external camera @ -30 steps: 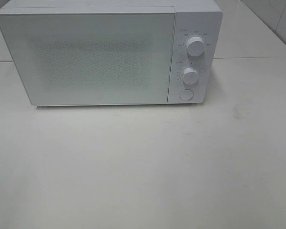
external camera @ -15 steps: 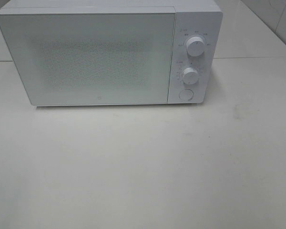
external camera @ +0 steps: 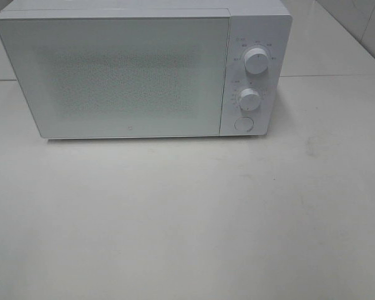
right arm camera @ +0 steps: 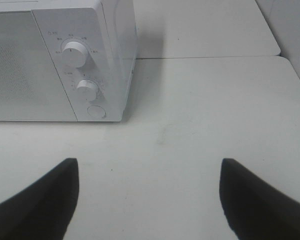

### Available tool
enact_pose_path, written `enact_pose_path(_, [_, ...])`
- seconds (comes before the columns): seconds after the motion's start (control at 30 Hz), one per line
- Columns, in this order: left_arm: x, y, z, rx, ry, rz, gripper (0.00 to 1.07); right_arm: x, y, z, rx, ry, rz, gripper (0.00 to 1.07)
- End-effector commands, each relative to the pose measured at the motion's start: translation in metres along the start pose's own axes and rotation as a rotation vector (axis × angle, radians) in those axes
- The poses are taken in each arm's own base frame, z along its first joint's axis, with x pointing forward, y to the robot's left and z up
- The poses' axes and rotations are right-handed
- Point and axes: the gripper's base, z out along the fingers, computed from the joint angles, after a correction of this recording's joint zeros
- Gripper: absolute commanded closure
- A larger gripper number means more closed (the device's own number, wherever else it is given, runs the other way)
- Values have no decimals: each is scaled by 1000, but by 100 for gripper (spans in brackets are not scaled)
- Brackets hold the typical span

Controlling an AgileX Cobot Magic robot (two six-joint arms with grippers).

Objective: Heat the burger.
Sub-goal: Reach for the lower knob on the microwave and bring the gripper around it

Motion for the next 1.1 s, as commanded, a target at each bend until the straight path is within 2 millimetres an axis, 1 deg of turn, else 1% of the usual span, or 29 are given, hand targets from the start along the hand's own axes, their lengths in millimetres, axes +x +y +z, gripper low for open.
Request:
enact_pose_path(0.03, [1,0,-3,-5,-34,3,10,-8,2,9,-1,-22,-3,32])
enact_pose_path(0.07, [1,0,-3,-5,-34,3,10,-11,3,15,-2,-17,-5,32])
enact_pose_path(0.13, [1,0,-3,-5,-34,3,10,-12,3,19,-2,-11,-6,32])
enact_pose_path(0.17, [1,0,-3,-5,-34,3,10,-15,4,27,-4,-6,-8,32])
enact_pose_path(0.27, [1,0,-3,-5,-34,3,10,-16,5,30,-5,-4,-9,32])
enact_pose_path(0.33, [1,0,-3,-5,-34,3,10,-21,7,45,-12,-9,-13,32])
enact_pose_path(0.37, [1,0,-3,-5,-34,3,10,-21,7,45,-12,-9,-13,32])
enact_pose_path(0.4, [1,0,-3,-5,-34,3,10,-22,8,49,-13,-8,-14,32])
enact_pose_path(0.43, [1,0,-3,-5,-34,3,10,-24,9,57,-17,-8,-16,32])
enact_pose_path(0.47, [1,0,-3,-5,-34,3,10,-24,9,57,-17,-8,-16,32])
enact_pose_path(0.5, [1,0,-3,-5,-34,3,10,-26,10,66,-21,-10,-18,32])
enact_pose_path(0.53, [1,0,-3,-5,-34,3,10,-26,10,66,-21,-10,-18,32])
enact_pose_path(0.57, [1,0,-3,-5,-34,3,10,-27,11,69,-23,-15,-18,32])
enact_pose_path(0.6, [1,0,-3,-5,-34,3,10,-29,12,76,-28,-18,-18,32])
enact_pose_path(0.63, [1,0,-3,-5,-34,3,10,-29,12,76,-28,-18,-18,32])
enact_pose_path(0.67, [1,0,-3,-5,-34,3,10,-29,12,81,-30,-17,-19,32])
enact_pose_path(0.7, [1,0,-3,-5,-34,3,10,-30,13,89,-32,-14,-20,32])
enact_pose_path(0.73, [1,0,-3,-5,-34,3,10,-30,13,89,-32,-14,-20,32])
enact_pose_path(0.77, [1,0,-3,-5,-34,3,10,-31,14,95,-37,-23,-21,32])
enact_pose_path(0.8, [1,0,-3,-5,-34,3,10,-31,14,95,-37,-23,-21,32])
enact_pose_path(0.83, [1,0,-3,-5,-34,3,10,-31,14,99,-39,-22,-21,32])
enact_pose_path(0.87, [1,0,-3,-5,-34,3,10,-32,15,106,-43,-28,-22,32])
enact_pose_path(0.9, [1,0,-3,-5,-34,3,10,-32,15,106,-43,-28,-22,32])
enact_pose_path(0.93, [1,0,-3,-5,-34,3,10,-32,16,113,-48,-33,-22,32])
enact_pose_path(1.0, [1,0,-3,-5,-34,3,10,-33,17,116,-51,-42,-22,32])
enact_pose_path(1.03, [1,0,-3,-5,-34,3,10,-34,17,122,-57,-52,-23,32])
enact_pose_path(1.1, [1,0,-3,-5,-34,3,10,-34,18,126,-60,-57,-23,32])
